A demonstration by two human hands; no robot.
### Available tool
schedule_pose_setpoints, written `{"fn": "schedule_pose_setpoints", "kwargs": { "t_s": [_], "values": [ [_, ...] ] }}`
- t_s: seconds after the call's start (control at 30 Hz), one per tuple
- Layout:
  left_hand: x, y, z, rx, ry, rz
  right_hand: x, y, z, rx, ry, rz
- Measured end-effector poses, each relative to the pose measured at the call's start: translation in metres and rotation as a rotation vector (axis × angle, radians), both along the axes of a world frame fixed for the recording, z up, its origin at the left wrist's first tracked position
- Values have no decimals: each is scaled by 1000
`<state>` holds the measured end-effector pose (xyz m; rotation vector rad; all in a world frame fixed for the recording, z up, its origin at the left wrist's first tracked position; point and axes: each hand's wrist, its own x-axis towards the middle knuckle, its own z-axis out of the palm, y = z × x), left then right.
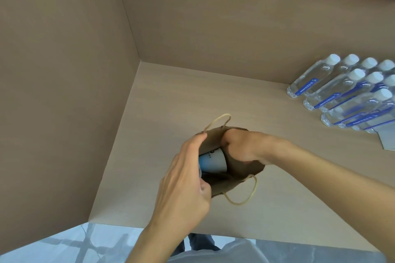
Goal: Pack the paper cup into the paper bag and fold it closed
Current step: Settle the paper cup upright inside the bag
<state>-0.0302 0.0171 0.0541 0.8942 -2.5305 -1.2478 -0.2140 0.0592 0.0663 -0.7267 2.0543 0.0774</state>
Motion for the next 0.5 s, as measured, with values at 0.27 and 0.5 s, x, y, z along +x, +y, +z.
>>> {"fn": "schedule_pose_setpoints", "kwargs": {
  "t_s": [0.27,0.5],
  "values": [
    [-8,1,-3,39,32,-40,7,-14,-44,281,-135,-263],
    [-14,-4,-4,93,103,-52,7,-28,-58,225,-169,-422]
  ]
}}
